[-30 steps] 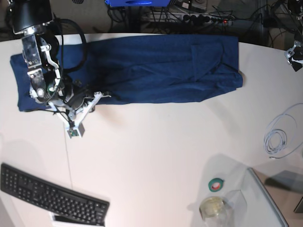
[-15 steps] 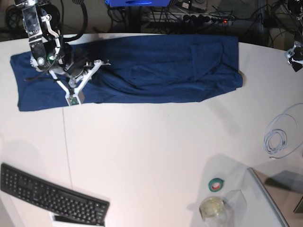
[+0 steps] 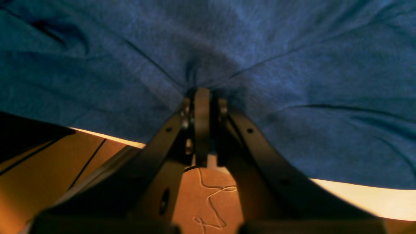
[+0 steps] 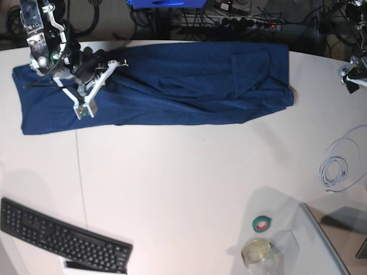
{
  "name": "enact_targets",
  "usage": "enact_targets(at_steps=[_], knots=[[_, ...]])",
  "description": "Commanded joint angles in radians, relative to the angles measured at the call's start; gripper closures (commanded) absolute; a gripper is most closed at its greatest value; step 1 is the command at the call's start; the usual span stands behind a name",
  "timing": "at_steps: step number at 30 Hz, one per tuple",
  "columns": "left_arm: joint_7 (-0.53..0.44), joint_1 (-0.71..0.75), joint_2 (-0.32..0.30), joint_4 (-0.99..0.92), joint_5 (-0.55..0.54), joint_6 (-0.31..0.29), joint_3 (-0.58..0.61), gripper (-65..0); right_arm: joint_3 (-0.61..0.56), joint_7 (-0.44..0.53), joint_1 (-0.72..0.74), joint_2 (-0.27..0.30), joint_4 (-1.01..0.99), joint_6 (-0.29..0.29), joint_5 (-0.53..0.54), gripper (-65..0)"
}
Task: Layout the t-shirt on the table in an organized manner, then fold the t-shirt properly
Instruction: 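Grasp the end of the folded shirt strip with the right gripper, then grasp the opposite end of the shirt strip with the left gripper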
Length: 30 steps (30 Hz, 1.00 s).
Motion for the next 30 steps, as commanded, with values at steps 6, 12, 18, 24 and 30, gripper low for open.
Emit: enact_targets(at_steps=[6, 12, 18, 24, 30], knots=[[-0.014, 0.001, -0.017, 0.022, 0.008, 0.007, 0.089, -56.9, 0.007, 0.009, -0.011, 0.001, 0.015, -0.005, 0.007, -6.0], [-0.014, 0.011, 0.006, 0.089, 0.006, -0.148, 0.143, -56.9, 0.099, 0.015, -0.063, 0.001, 0.115, -0.005, 0.008, -33.9], [-0.007, 0.014, 0.135, 0.258, 0.006, -0.538, 0.02, -35.2, 0.356, 0.104, -0.098, -0.068, 0.156, -0.002, 0.008, -34.8], [-0.002, 0.016, 0.167, 0.327, 0.005, -0.723, 0.065, -13.7, 0.384, 0.106, -0.114, -0.069, 0.155, -0.002, 0.007, -34.8], [-0.005, -0.009, 0.188, 0.287, -0.014, -0.723, 0.07, 0.0, 0.379, 0.107, -0.135, -0.069, 0.155, -0.002, 0.007, -34.8]])
